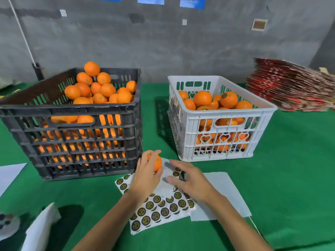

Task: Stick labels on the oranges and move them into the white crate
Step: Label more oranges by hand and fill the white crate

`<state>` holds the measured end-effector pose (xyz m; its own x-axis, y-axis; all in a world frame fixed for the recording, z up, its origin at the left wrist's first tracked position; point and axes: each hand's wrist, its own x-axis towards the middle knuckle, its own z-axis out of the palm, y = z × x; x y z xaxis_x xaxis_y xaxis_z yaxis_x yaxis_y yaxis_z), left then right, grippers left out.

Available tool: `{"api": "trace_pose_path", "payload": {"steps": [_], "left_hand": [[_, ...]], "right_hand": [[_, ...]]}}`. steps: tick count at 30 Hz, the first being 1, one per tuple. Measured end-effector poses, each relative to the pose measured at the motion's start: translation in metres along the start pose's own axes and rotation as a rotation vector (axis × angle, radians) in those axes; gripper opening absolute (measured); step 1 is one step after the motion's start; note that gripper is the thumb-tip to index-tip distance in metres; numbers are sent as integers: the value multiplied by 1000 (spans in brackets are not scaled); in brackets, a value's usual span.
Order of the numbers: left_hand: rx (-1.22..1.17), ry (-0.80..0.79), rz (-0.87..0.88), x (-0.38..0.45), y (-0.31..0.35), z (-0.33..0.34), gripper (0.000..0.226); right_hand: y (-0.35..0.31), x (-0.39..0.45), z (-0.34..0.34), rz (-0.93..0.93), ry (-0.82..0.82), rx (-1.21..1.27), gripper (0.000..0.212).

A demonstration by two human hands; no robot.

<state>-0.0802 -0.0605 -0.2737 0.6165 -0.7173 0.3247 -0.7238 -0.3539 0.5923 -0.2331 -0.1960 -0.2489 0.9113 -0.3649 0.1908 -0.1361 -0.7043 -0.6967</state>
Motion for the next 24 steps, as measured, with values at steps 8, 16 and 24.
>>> {"api": "trace_pose_path", "payload": {"steps": [8, 16, 24], "left_hand": [[-34, -11, -4, -2, -3, 1, 53], [-29, -14, 33, -3, -7, 1, 55], [-11, -26, 25, -3, -6, -1, 58]], "right_hand": [[22, 3, 9, -44, -61, -111, 68], [36, 6, 11, 67, 31, 174, 34], [39, 7, 12, 86, 64, 202, 16]]}}
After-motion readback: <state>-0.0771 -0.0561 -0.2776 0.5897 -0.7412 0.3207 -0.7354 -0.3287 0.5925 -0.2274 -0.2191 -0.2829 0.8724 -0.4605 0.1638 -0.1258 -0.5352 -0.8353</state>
